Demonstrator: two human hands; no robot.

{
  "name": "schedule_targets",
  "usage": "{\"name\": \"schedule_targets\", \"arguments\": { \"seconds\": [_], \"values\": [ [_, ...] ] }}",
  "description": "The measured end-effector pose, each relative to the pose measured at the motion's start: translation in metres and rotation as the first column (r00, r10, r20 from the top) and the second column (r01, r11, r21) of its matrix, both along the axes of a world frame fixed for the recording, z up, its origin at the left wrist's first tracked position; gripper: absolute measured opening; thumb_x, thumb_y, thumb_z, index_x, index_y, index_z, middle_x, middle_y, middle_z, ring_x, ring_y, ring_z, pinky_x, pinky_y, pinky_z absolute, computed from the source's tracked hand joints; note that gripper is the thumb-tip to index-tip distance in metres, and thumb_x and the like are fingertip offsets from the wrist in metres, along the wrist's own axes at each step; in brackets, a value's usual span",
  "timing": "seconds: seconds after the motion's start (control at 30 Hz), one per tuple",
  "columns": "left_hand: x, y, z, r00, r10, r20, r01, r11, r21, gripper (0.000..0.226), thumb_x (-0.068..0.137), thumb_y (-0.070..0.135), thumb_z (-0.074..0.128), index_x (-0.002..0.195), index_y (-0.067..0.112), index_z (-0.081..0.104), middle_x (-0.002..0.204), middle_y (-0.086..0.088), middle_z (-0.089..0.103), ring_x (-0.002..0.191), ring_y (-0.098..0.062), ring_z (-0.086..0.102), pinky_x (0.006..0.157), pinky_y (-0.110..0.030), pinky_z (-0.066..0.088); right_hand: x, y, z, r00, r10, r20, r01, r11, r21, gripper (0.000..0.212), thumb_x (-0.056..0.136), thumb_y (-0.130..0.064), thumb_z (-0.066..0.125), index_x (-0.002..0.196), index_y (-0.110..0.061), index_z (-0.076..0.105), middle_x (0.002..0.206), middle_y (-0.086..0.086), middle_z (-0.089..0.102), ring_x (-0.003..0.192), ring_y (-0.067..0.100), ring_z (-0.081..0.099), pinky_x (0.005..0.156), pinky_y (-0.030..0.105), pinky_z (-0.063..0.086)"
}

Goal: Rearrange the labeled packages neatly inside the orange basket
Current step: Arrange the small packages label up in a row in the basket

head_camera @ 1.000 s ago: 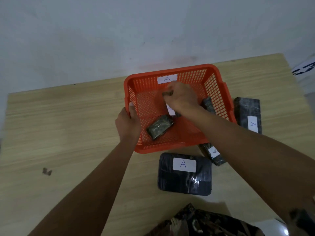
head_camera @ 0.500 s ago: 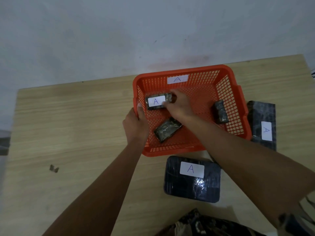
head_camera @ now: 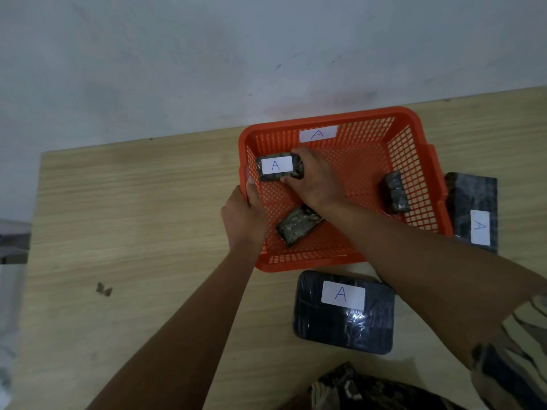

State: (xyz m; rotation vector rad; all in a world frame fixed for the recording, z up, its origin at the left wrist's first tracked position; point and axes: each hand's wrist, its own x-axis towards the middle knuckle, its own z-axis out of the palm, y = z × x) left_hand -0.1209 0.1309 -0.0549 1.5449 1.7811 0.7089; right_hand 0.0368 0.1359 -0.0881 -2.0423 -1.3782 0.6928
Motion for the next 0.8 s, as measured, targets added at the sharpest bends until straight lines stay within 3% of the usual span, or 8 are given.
{"name": "schedule_targets", "arguments": {
  "seconds": [0.13,0.2,0.27,0.37,0.43,0.47,0.7,0.8],
  "values": [
    [0.000,0.000,0.001,1.000,-0.005,-0.018,0.005,1.000,0.012,0.052,0.102,0.045,0.034,0.085,0.007,0.065,0.083,-0.010,0.071,0.075,-0.028,0.066,0.066,-0.040,0.053,0.001,0.002,0.003,1.000,0.017,0.021,-0.017,1.000,-0.025,0.070,0.079,-0.031,0.079,0.140,-0.014,0.048,0.140,0.010,0.048,0.127,0.026,0.046,0.103,0.038,0.042],
    [0.000,0.000,0.001,1.000,-0.003,-0.018,0.003,1.000,0.004,0.052,0.102,0.045,0.034,0.086,0.007,0.065,0.083,-0.010,0.071,0.074,-0.027,0.066,0.065,-0.040,0.053,0.003,-0.002,0.009,0.992,0.046,0.118,-0.047,0.999,0.007,0.071,0.076,-0.036,0.081,0.135,-0.015,0.050,0.135,0.009,0.050,0.122,0.026,0.049,0.097,0.038,0.045],
    [0.000,0.000,0.001,1.000,0.000,-0.013,0.000,1.000,0.003,0.051,0.102,0.045,0.035,0.087,0.008,0.065,0.082,-0.008,0.071,0.073,-0.025,0.066,0.064,-0.037,0.052,0.007,-0.011,0.019,0.961,0.091,0.262,-0.131,0.982,0.138,0.052,0.074,-0.035,0.080,0.118,-0.016,0.057,0.120,0.006,0.056,0.109,0.023,0.053,0.088,0.035,0.045],
    [0.001,-0.001,0.000,1.000,0.002,-0.012,-0.002,1.000,0.017,0.050,0.102,0.044,0.035,0.087,0.008,0.066,0.084,-0.010,0.071,0.075,-0.028,0.066,0.066,-0.038,0.053,0.015,-0.033,0.031,0.818,0.476,0.323,-0.518,0.854,0.055,0.023,0.080,-0.030,0.074,0.099,-0.021,0.063,0.102,-0.002,0.061,0.099,0.016,0.055,0.089,0.036,0.046],
    [0.001,-0.001,0.000,1.000,0.006,-0.013,-0.005,1.000,0.024,0.050,0.102,0.044,0.035,0.084,0.007,0.065,0.081,-0.009,0.070,0.074,-0.028,0.065,0.064,-0.038,0.051,0.016,-0.046,0.035,0.658,0.714,0.241,-0.701,0.697,-0.151,0.023,0.081,-0.035,0.073,0.100,-0.024,0.067,0.103,-0.005,0.063,0.099,0.014,0.055,0.088,0.036,0.047],
    [0.001,-0.001,0.001,1.000,0.004,-0.013,-0.004,1.000,0.025,0.050,0.102,0.044,0.035,0.082,0.008,0.064,0.078,-0.007,0.069,0.072,-0.027,0.065,0.062,-0.036,0.049,0.015,-0.049,0.036,0.629,0.753,0.193,-0.724,0.658,-0.205,0.028,0.079,-0.036,0.074,0.104,-0.026,0.067,0.105,-0.006,0.063,0.100,0.013,0.055,0.087,0.035,0.047],
    [0.000,-0.002,0.001,1.000,-0.001,0.001,0.001,1.000,0.031,0.051,0.102,0.044,0.035,0.078,0.007,0.062,0.077,-0.010,0.068,0.072,-0.030,0.064,0.064,-0.039,0.050,0.008,-0.046,0.042,0.608,0.765,0.212,-0.707,0.643,-0.295,0.055,0.077,-0.033,0.077,0.128,-0.032,0.055,0.130,-0.002,0.058,0.117,0.021,0.053,0.095,0.040,0.045],
    [0.001,-0.001,0.000,1.000,-0.006,-0.010,0.007,0.999,0.037,0.051,0.102,0.044,0.035,0.080,0.007,0.062,0.081,-0.013,0.070,0.074,-0.032,0.064,0.065,-0.039,0.049,0.013,-0.046,0.041,0.694,0.705,0.146,-0.656,0.703,-0.274,0.059,0.079,-0.030,0.077,0.131,-0.032,0.049,0.128,-0.002,0.055,0.115,0.018,0.050,0.095,0.037,0.045]
  ]
}}
